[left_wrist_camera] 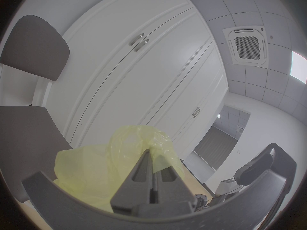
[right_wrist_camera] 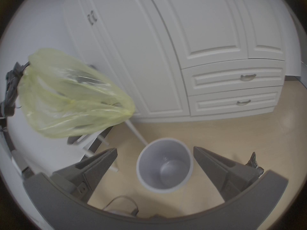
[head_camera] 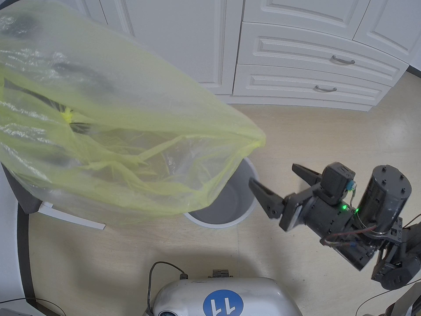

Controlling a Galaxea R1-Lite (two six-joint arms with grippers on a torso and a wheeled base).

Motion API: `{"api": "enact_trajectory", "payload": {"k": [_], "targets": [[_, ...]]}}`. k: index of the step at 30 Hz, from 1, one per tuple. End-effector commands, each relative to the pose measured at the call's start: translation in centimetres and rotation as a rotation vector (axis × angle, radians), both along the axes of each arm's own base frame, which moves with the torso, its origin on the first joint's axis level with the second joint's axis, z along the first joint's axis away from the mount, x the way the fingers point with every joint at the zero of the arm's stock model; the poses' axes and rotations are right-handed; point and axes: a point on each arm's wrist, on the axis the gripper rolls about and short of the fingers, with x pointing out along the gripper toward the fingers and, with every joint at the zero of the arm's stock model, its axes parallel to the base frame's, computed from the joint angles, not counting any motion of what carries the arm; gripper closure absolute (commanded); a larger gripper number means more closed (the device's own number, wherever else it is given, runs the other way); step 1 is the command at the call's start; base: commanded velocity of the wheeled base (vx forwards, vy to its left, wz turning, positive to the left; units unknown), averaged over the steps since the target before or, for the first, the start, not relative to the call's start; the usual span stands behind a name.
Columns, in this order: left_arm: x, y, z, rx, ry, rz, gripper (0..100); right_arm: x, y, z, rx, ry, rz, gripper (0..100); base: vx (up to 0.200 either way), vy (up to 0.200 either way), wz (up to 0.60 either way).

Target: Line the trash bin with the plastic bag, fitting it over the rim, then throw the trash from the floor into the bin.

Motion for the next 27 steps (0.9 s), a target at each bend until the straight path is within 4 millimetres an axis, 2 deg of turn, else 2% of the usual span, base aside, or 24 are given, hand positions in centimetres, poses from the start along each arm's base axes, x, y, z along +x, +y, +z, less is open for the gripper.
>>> {"api": "enact_trajectory", "payload": {"k": [1, 12, 22, 27], "targets": [[0.1, -0.1, -0.1, 0.004, 0.007, 0.000, 100, -3.9, -1.8, 1.9, -0.001, -0.011, 0.131, 0, 0.000, 0.000, 0.00], [0.1, -0.1, -0.2, 0.007, 0.008, -0.001, 100, -4.8, 1.0, 1.6, 0.109, 0.088, 0.238, 0, 0.000, 0.000, 0.00], [-0.1, 0.0, -0.1, 0.009, -0.006, -0.011, 100, -5.4, 3.5, -1.1, 0.065, 0.154, 0.299, 0, 0.000, 0.000, 0.00], [-0.2, 0.1, 0.0, 0.005, -0.010, -0.011, 100, -5.8, 5.0, -1.7, 0.134, 0.155, 0.325, 0, 0.000, 0.000, 0.00]]}}
